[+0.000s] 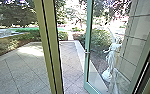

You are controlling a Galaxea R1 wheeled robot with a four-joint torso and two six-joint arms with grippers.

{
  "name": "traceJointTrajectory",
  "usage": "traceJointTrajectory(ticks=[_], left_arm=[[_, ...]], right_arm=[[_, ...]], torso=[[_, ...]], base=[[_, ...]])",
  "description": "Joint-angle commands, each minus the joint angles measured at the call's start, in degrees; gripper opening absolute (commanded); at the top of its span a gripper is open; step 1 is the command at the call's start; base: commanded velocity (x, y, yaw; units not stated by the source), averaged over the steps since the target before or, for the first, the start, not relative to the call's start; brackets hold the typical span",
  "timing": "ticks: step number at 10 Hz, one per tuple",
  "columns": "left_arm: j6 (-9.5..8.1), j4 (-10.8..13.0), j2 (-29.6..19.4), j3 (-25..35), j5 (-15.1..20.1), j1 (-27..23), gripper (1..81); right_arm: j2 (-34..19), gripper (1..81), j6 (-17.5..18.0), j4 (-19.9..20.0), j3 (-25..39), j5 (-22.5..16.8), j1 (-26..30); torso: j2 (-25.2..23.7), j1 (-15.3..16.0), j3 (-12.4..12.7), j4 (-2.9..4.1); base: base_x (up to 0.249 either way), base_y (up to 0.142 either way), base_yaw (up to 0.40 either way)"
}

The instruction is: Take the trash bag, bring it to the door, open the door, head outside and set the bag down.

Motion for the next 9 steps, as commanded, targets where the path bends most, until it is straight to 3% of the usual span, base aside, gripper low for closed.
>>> traceJointTrajectory(ticks=[1,9], left_arm=[[0.19,0.73,0.10,0.38,2.91,-2.28,1.0],[0.19,0.82,0.01,0.38,2.83,-2.28,1.0]], right_arm=[[0.68,81.1,-0.49,-1.14,0.45,-3.09,1.78],[0.50,81.1,-0.40,-2.28,-0.87,-3.01,0.47]], torso=[[0.00,0.00,0.00,0.00],[0.00,0.00,0.00,0.00]], base=[[0.000,-0.112,0.000],[0.000,-0.121,0.000]])
